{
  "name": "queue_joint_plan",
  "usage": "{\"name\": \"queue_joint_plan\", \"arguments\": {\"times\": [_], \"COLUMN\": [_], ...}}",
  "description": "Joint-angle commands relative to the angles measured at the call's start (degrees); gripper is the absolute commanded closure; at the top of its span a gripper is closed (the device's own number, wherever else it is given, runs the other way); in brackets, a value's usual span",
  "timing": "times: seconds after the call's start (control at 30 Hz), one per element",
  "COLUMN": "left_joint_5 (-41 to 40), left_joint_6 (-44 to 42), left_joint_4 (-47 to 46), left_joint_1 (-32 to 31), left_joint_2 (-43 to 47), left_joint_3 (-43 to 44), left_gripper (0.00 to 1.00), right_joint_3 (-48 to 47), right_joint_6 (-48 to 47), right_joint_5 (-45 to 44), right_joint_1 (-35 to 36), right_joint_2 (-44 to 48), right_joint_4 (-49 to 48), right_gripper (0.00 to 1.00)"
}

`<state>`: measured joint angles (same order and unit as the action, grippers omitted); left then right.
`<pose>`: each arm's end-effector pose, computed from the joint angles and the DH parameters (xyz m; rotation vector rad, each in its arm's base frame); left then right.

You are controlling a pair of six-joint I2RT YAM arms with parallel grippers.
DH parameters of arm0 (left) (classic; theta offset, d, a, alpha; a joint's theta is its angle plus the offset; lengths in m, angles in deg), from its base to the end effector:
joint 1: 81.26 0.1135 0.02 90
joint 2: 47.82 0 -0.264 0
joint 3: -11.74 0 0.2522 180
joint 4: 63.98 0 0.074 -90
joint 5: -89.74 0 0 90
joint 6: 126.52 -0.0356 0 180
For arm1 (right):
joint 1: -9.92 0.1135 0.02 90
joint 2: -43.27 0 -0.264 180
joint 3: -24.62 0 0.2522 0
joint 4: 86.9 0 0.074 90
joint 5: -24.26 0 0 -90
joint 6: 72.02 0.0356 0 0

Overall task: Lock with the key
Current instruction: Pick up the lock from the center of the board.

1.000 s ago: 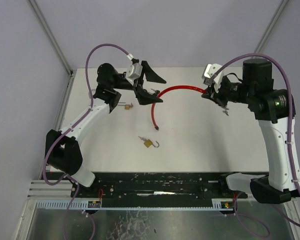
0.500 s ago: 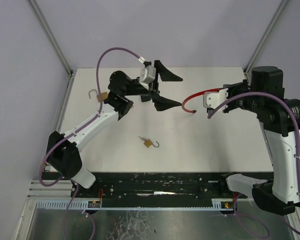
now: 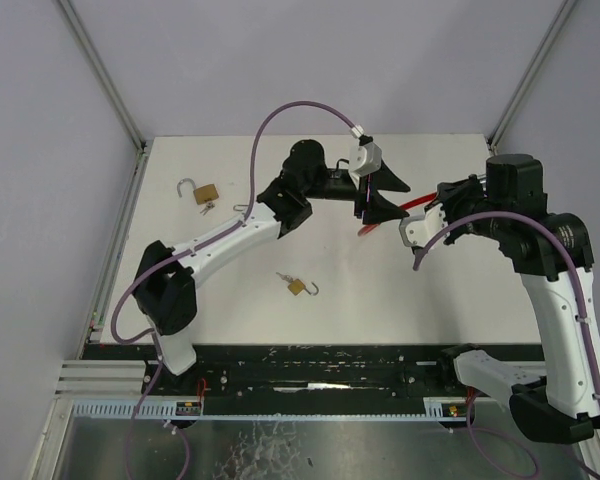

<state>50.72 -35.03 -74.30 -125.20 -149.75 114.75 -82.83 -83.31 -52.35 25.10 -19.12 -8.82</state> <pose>0.2841 -0.3122 0.3956 1.2304 0.9806 -1.2393 0.1589 0.0517 0.4668 -1.9370 1.0351 -0.6241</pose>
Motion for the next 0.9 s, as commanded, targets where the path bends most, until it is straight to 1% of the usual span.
{"name": "queue_joint_plan", "arguments": {"times": [0.0, 0.17, 0.27, 0.37, 0.5, 0.53, 0.57, 0.6, 0.63, 0.67, 0.7, 0.77, 0.8, 0.83, 0.87], "left_joint_5": [-0.32, 2.04, 2.95, 4.75, 7.71, 8.65, 9.75, 10.23, 10.81, 11.11, 10.99, 10.54, 10.5, 10.5, 10.54], "left_joint_6": [-1.34, 1.09, 0.87, 0.48, -1.05, -1.9, -2.8, -3.17, -3.36, -3.3, -2.6, -0.4, 1.25, 3.43, 6.04], "left_joint_4": [4.58, 4.07, 7.1, 11.06, 15.12, 16.17, 17.42, 18.06, 17.91, 17.15, 15.68, 11.15, 7.11, 2.97, -2.27], "left_joint_1": [-0.86, -1.1, -1.18, -1.15, -1.03, -0.98, -0.85, -0.6, -0.36, -0.07, 0.29, 1.36, 1.98, 2.86, 3.86], "left_joint_2": [-2.17, -4.3, -6.03, -7.95, -9.89, -10.3, -10.58, -10.85, -10.84, -10.66, -10.03, -8.2, -6.9, -5.6, -4.17], "left_joint_3": [4.17, 5.74, 8.32, 10.63, 12.73, 13.21, 13.82, 14.3, 14.25, 13.85, 13.03, 8.9, 6.33, 3.08, 0.03], "left_gripper": [0.47, 0.52, 0.63, 0.76, 0.8, 0.85, 0.96, 0.99, 1.0, 1.0, 1.0, 1.0, 1.0, 1.0, 1.0], "right_joint_3": [2.16, 5.52, 6.72, 6.84, 7.01, 7.22, 7.42, 7.65, 7.79, 7.83, 7.9, 7.2, 6.23, 4.86, 3.45], "right_joint_6": [-3.7, -4.66, -4.87, -4.73, -4.69, -4.71, -4.7, -4.62, -4.38, -3.9, -2.97, 0.26, 2.9, 5.85, 9.04], "right_joint_5": [2.46, 0.22, -0.84, -1.02, -1.78, -1.93, -2.03, -2.0, -1.86, -1.4, -0.64, 1.3, 2.54, 3.93, 5.39], "right_joint_1": [1.72, 4.03, 5.37, 6.09, 6.72, 6.85, 6.89, 7.02, 7.11, 7.07, 7.14, 7.12, 7.13, 7.14, 7.12], "right_joint_2": [1.97, 2.51, 2.79, 2.62, 2.06, 2.07, 2.07, 2.15, 2.2, 2.31, 2.54, 3.2, 3.68, 4.21, 4.86], "right_joint_4": [-7.8, -9.91, -10.9, -10.96, -10.8, -10.8, -10.79, -10.72, -10.58, -10.47, -10.56, -10.43, -10.13, -9.66, -9.09], "right_gripper": [1.0, 1.0, 1.0, 1.0, 1.0, 1.0, 1.0, 1.0, 0.99, 0.95, 0.79, 0.4, 0.26, 0.18, 0.16]}}
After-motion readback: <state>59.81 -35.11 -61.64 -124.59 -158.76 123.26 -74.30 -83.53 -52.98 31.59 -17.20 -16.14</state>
